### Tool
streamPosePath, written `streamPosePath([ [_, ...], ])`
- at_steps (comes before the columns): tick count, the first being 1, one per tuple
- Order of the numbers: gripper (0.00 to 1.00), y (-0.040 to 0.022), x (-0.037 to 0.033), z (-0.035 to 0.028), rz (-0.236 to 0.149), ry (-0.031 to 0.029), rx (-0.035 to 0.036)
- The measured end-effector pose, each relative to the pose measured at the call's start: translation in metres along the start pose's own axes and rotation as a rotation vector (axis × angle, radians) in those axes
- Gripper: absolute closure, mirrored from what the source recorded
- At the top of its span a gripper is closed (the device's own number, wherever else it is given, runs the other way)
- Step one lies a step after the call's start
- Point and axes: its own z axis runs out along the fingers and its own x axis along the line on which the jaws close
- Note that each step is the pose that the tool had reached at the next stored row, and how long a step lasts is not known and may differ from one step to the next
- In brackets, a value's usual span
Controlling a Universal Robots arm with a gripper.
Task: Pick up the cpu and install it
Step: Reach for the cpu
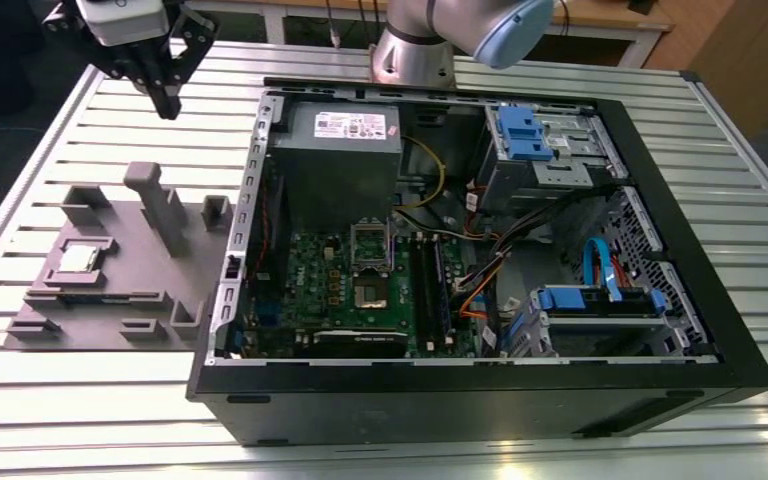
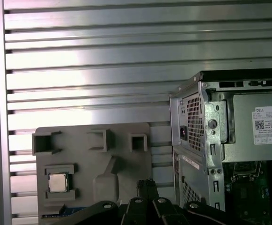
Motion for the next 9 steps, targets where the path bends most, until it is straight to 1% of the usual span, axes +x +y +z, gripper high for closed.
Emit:
streamPosePath([
  [4, 0.90, -0.0002, 0.0029, 0.0005, 0.000, 0.0000, 0.0000],
  [9, 0.90, -0.0003, 0.0037, 0.0006, 0.000, 0.0000, 0.0000],
])
